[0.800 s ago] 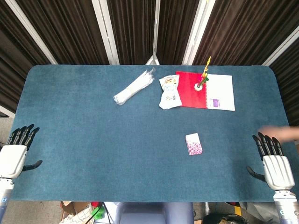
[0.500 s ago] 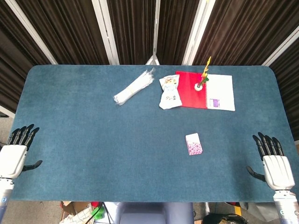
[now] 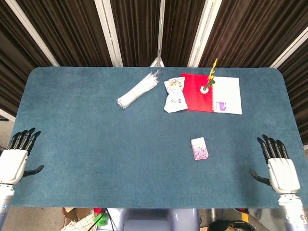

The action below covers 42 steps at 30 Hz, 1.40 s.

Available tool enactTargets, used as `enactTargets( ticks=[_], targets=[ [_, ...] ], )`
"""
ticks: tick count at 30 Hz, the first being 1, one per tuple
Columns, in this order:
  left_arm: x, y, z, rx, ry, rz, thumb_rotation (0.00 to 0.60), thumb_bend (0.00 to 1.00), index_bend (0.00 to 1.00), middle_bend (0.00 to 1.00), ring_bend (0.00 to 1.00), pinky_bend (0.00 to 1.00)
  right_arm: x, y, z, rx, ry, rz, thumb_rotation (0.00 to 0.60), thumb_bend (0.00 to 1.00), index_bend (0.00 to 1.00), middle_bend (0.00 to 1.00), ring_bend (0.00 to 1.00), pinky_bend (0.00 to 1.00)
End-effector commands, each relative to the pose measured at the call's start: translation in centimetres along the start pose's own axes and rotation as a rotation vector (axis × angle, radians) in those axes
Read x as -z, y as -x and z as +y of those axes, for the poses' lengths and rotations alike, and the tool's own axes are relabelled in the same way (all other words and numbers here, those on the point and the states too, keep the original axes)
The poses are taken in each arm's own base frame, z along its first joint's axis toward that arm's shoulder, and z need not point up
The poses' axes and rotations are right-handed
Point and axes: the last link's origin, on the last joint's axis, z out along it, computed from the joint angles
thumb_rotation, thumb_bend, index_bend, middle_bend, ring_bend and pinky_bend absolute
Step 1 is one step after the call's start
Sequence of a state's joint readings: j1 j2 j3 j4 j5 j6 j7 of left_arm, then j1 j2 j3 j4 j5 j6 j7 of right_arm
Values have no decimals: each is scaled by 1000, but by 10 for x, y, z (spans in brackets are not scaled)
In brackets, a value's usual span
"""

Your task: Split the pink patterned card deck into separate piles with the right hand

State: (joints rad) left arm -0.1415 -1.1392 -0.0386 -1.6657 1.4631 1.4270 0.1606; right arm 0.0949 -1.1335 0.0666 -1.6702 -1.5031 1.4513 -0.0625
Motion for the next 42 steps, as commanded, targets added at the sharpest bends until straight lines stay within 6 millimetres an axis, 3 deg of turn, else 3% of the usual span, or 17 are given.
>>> enactTargets(
  ticks=[1, 7, 16, 21, 31, 42],
  targets=[
    [-1, 0, -1, 5, -1, -1, 600, 11, 0, 0, 0, 0, -14, 0, -13, -21, -11, -50, 600, 235, 0, 0, 0, 0],
    [-2, -2, 1, 14, 11, 2, 600, 10, 0, 0, 0, 0, -43, 7, -47, 12, -80, -110, 600, 235, 0, 0, 0, 0],
    [-2, -2, 0, 35, 14, -6, 600, 10, 0, 0, 0, 0, -89, 39, -112, 96, -167, -222, 600, 235, 0, 2, 0, 0],
    [-2, -2, -2, 48, 7, -22, 600, 10, 0, 0, 0, 0, -106, 59, -130, 124, -170, -261, 600, 236, 32, 93, 0, 0],
    [-4, -3, -3, 72, -2, -43, 600, 11, 0, 0, 0, 0, -121, 87, -145, 169, -165, -313, 600, 235, 54, 114, 0, 0],
    [-4, -3, -4, 83, -10, -55, 600, 10, 0, 0, 0, 0, -121, 102, -140, 216, -137, -375, 600, 236, 61, 115, 0, 0]
  ],
)
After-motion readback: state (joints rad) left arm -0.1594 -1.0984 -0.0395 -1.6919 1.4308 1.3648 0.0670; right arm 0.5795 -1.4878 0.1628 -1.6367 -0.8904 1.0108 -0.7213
